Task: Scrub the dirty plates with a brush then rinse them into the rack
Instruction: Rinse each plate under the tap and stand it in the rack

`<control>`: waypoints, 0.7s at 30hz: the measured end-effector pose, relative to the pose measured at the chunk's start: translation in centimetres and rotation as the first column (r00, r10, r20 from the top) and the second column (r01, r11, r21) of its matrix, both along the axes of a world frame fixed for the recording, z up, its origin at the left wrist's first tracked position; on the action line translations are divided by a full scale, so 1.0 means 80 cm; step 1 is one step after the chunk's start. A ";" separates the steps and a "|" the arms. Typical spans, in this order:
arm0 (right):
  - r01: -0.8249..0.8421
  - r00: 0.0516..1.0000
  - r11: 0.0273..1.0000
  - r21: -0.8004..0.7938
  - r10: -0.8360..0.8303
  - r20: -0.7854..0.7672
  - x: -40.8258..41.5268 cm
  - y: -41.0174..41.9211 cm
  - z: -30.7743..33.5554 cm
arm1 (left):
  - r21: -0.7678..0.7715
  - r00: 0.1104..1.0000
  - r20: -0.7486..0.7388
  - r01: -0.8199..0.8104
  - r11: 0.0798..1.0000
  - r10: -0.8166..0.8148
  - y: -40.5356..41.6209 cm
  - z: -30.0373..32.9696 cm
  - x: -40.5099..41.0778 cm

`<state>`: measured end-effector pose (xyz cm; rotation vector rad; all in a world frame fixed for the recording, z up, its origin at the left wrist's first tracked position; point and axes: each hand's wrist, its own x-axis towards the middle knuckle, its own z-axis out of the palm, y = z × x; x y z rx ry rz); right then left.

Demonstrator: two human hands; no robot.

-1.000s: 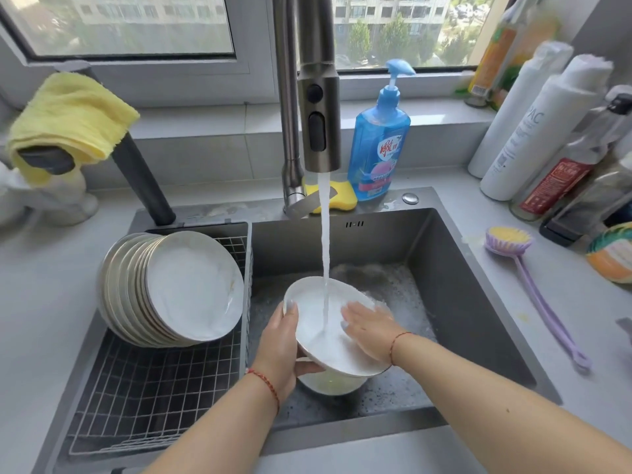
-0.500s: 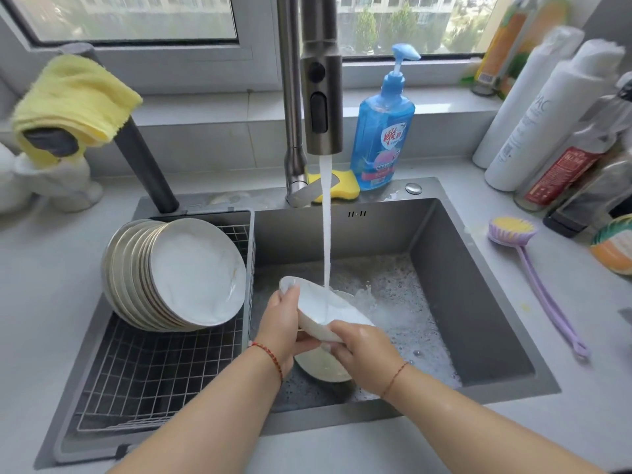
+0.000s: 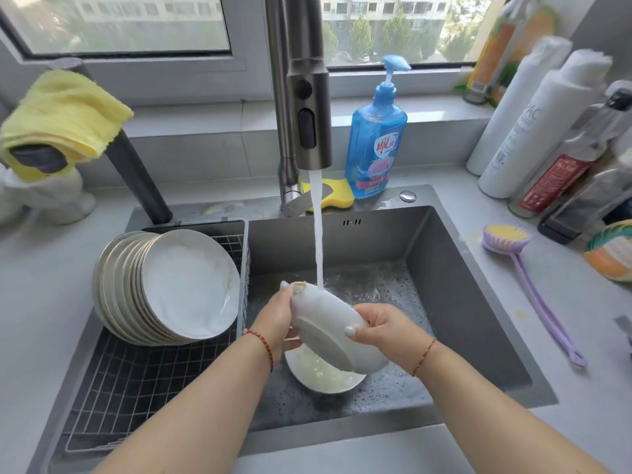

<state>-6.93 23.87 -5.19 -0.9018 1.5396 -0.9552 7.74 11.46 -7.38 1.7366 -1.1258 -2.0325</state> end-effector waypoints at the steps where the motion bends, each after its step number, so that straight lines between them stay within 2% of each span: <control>1: -0.016 1.000 1.000 0.005 0.015 0.013 -0.006 0.000 0.001 | 0.010 1.000 0.013 -0.002 1.000 0.002 -0.001 0.001 0.001; 3: 0.001 0.997 1.000 -0.011 0.000 0.078 -0.016 0.000 -0.002 | 0.015 0.999 0.045 0.001 1.000 -0.002 -0.007 -0.005 0.005; 5: 0.072 0.973 0.997 -0.034 -0.063 0.220 -0.026 0.000 -0.009 | 0.008 0.997 0.072 -0.006 1.000 0.006 -0.011 -0.010 0.010; 9: 0.180 0.864 0.982 -0.063 -0.127 0.487 -0.035 -0.006 -0.016 | 0.074 0.998 -0.003 -0.059 0.996 0.059 -0.015 -0.015 0.018; 13: 0.309 0.741 0.951 -0.036 -0.217 0.636 -0.043 -0.020 -0.030 | 0.110 0.993 -0.041 -0.106 0.988 0.111 -0.015 -0.011 0.022; 16: 0.415 0.607 0.910 0.013 -0.287 0.741 -0.046 -0.028 -0.042 | 0.149 0.986 -0.084 -0.132 0.980 0.146 -0.014 -0.002 0.023; 21: 0.546 0.327 0.821 0.165 -0.390 0.861 -0.041 -0.032 -0.057 | 0.158 0.965 -0.165 -0.177 0.971 0.203 -0.018 0.009 0.022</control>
